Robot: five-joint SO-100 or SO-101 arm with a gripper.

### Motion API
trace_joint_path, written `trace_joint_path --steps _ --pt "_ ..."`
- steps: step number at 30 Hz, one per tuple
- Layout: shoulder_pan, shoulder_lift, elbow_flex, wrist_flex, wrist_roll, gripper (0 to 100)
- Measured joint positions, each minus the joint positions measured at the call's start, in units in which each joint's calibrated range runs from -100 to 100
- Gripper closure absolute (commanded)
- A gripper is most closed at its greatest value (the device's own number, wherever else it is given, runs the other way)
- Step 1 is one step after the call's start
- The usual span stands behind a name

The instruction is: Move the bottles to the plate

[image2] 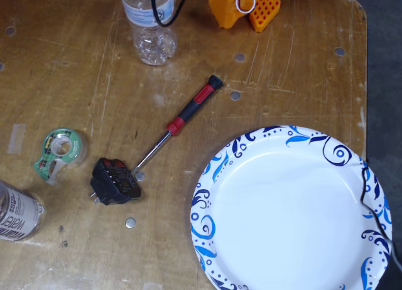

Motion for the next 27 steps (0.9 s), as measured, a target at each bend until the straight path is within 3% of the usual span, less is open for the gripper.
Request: trace_joint_path --steps 5,12,27 --pt "-0.18 0.00 0.00 0.00 0.00 85" --pt "-5.74 0.00 -3.87 4.34 -1.09 85" --pt "-6.93 -0.08 -22.66 17.62 -2.03 85"
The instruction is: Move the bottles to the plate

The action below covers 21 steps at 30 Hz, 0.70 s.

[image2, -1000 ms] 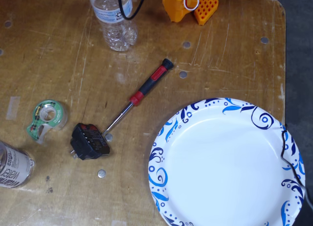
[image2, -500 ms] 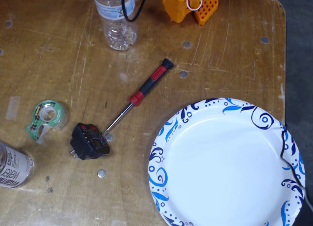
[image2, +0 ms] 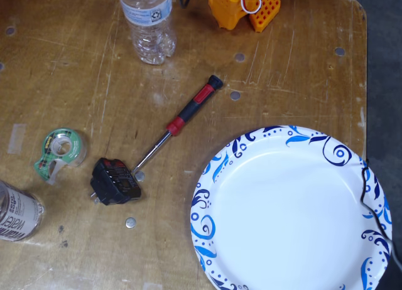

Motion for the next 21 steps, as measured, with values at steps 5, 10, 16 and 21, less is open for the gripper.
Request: trace_joint_path --steps 5,10,16,21 --pt "0.18 -0.08 -4.23 0.00 0.00 86" --pt "0.00 -0.08 -6.47 0.00 0.00 86" --pt "0.00 -0.08 -6.47 0.00 0.00 86" --pt "0.00 -0.08 -6.47 0.00 0.00 86"
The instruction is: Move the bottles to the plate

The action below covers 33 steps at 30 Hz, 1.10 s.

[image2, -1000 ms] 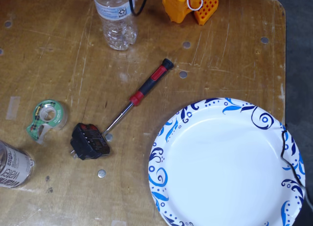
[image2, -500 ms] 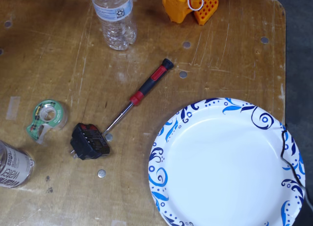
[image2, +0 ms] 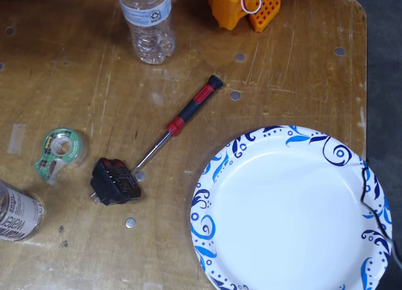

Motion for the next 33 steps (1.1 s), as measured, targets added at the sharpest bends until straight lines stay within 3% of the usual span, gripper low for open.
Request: trace_joint_path --steps 33 --pt "0.00 0.00 0.09 0.00 -0.21 85"
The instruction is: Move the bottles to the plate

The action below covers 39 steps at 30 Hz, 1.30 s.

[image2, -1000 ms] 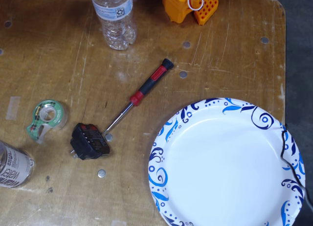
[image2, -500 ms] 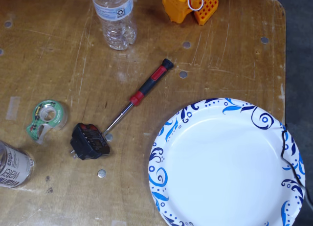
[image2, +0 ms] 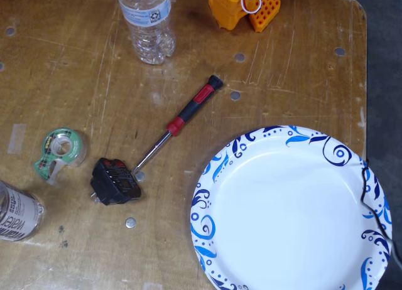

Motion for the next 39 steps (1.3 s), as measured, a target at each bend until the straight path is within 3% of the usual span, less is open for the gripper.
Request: trace_joint_path --steps 28,35,39 --pt "0.36 -0.08 -0.36 0.09 0.26 85" --pt "0.64 -0.08 7.28 -2.55 0.26 63" --pt "0.55 0.00 16.73 -11.06 0.26 61"
